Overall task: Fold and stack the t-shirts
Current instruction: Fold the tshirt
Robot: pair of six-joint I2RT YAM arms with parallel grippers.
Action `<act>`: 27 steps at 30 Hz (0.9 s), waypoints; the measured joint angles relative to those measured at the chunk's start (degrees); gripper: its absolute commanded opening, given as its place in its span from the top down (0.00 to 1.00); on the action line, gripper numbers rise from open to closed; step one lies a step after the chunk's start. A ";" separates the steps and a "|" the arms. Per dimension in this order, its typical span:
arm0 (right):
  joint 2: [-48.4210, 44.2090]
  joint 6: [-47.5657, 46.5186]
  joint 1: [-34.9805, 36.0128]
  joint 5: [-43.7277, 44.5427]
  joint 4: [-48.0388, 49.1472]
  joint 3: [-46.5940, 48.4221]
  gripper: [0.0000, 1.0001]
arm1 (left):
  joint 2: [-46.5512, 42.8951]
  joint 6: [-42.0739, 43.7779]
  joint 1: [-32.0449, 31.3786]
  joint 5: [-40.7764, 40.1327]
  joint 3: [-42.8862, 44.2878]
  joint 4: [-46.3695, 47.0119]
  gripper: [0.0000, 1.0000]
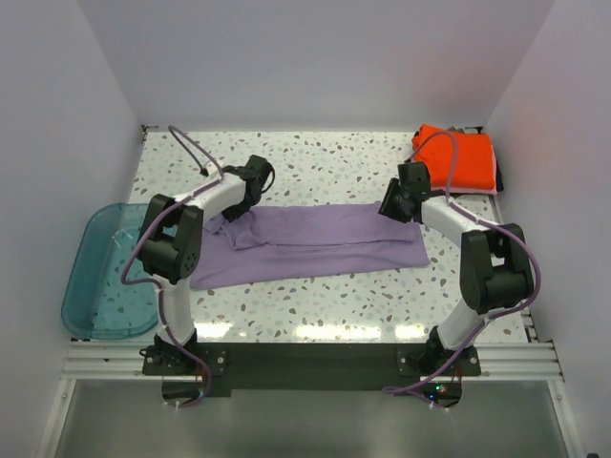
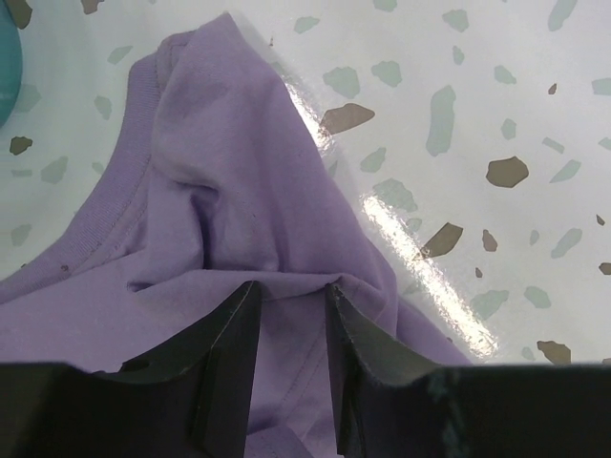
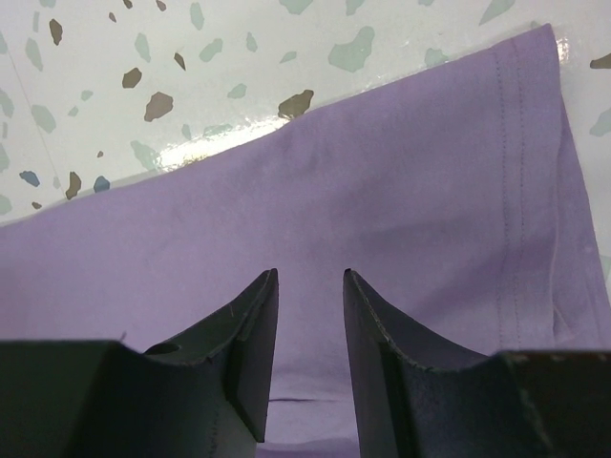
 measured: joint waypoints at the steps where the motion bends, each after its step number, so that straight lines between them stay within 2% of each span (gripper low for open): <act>1: 0.00 0.00 0.00 -0.07 0.07 0.00 0.63 | 0.00 -0.02 0.00 -0.09 -0.11 0.04 0.65; 9: 0.00 0.00 0.00 -0.48 0.26 0.00 0.63 | -0.02 -0.33 0.68 -0.17 -2.67 0.13 0.73; 18: 0.00 -0.02 0.00 -0.48 0.28 -0.02 0.65 | -2.99 0.35 2.19 -0.09 -7.61 1.77 0.99; 27: -0.07 -0.04 0.00 -0.61 0.72 -0.72 0.66 | -13.31 2.47 2.58 -0.09 -13.00 4.92 1.00</act>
